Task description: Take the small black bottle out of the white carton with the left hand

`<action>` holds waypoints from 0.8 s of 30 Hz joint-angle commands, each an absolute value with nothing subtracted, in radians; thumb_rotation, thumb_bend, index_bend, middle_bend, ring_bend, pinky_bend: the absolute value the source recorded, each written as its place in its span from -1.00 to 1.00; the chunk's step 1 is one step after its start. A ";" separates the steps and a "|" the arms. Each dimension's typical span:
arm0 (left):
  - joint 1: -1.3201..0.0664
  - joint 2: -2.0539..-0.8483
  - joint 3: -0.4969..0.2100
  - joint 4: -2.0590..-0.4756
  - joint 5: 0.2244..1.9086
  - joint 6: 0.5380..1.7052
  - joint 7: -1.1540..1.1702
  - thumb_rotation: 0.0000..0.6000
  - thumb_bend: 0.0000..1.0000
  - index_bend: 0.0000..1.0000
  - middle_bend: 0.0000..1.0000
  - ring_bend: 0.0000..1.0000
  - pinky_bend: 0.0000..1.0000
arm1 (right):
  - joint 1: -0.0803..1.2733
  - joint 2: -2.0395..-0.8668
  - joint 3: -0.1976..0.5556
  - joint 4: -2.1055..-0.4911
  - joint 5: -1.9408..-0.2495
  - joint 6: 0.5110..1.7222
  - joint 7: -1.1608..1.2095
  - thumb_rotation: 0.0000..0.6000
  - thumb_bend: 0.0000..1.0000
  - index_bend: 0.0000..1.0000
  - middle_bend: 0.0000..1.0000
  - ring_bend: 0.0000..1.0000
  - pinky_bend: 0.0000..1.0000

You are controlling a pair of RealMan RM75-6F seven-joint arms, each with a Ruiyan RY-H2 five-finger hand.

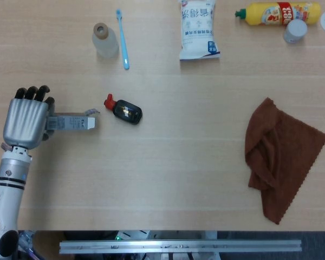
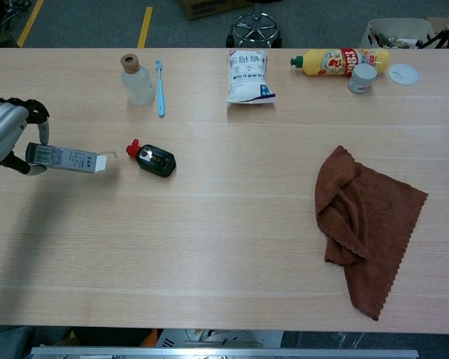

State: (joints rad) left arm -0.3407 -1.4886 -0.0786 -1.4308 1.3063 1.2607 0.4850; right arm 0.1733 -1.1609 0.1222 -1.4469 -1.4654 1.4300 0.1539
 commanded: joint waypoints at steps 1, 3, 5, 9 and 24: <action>-0.332 -1.475 -0.085 -1.468 1.237 1.203 0.435 1.00 -0.85 0.10 -0.45 -0.45 -0.40 | 0.173 -1.160 0.122 -1.448 -1.465 1.430 0.153 1.00 -0.76 -0.57 -0.70 -0.78 -0.65; -0.334 -1.477 -0.086 -1.465 1.224 1.190 0.426 1.00 -0.85 0.10 -0.45 -0.45 -0.40 | 0.172 -1.160 0.122 -1.448 -1.464 1.430 0.152 1.00 -0.76 -0.57 -0.70 -0.78 -0.65; -0.335 -1.485 -0.085 -1.454 1.223 1.189 0.420 1.00 -0.85 0.10 -0.45 -0.45 -0.40 | 0.171 -1.159 0.122 -1.448 -1.463 1.430 0.153 1.00 -0.76 -0.57 -0.70 -0.78 -0.65; -0.336 -1.490 -0.091 -1.457 1.197 1.168 0.388 1.00 -0.85 0.10 -0.45 -0.45 -0.40 | 0.171 -1.160 0.122 -1.447 -1.461 1.429 0.154 1.00 -0.76 -0.57 -0.70 -0.78 -0.65; -0.329 -1.457 -0.100 -1.508 1.178 1.165 0.298 1.00 -0.85 -0.42 -0.55 -0.47 -0.41 | 0.169 -1.160 0.121 -1.452 -1.467 1.438 0.150 1.00 -0.76 -0.57 -0.70 -0.78 -0.65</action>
